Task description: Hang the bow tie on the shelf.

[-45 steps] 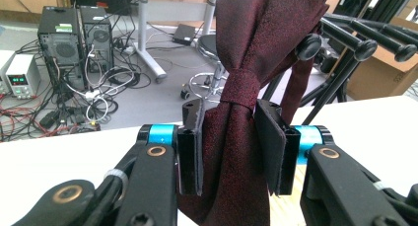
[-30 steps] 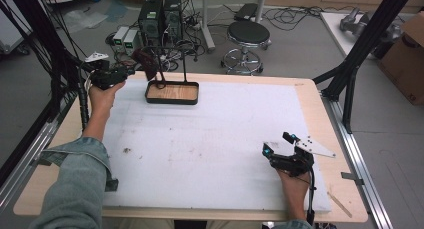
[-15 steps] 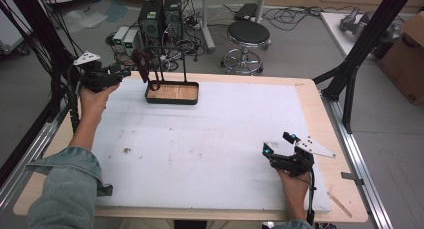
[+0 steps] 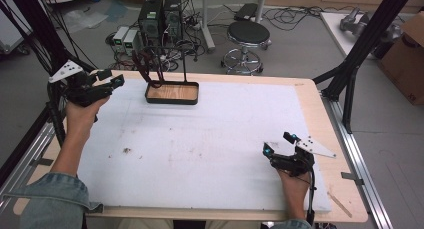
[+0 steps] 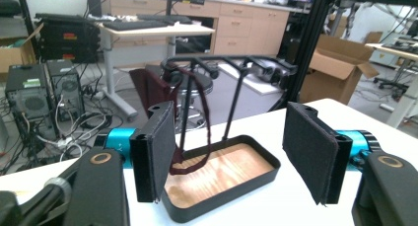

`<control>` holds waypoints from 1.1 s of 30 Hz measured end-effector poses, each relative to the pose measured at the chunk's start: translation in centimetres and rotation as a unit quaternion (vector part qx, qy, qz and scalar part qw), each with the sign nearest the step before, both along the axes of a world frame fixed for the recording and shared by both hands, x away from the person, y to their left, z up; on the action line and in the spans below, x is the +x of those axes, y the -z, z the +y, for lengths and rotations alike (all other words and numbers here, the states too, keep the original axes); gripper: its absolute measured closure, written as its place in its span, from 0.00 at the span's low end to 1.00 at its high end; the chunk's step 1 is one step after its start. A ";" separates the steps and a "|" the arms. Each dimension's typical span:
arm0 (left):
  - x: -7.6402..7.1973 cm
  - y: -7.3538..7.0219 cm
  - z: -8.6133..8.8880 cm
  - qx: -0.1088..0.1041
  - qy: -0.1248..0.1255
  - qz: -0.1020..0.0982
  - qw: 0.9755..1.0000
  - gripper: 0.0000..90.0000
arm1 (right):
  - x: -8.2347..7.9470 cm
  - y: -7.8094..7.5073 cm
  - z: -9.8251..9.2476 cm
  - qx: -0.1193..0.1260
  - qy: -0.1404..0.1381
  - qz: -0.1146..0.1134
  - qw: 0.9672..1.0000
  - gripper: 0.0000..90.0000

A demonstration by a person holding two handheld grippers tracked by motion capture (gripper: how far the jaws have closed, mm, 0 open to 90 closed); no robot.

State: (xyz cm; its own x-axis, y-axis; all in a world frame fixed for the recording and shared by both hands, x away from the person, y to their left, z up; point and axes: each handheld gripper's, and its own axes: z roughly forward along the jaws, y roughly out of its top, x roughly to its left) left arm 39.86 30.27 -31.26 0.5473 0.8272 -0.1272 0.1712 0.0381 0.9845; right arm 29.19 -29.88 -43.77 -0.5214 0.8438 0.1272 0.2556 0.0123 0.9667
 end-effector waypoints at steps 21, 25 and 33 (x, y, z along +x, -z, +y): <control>-8.3 1.5 -0.9 0.020 0.010 -0.044 0.999 0.31 | -0.1 0.0 -0.1 0.001 0.005 0.002 1.000 0.07; -9.7 3.3 -1.2 0.027 0.001 -0.040 0.999 0.28 | -0.1 0.0 -0.1 0.001 0.006 0.004 1.000 0.07; -11.1 6.0 -1.8 0.042 -0.005 -0.029 0.999 0.27 | -0.1 0.0 -0.1 0.001 0.007 0.004 1.000 0.07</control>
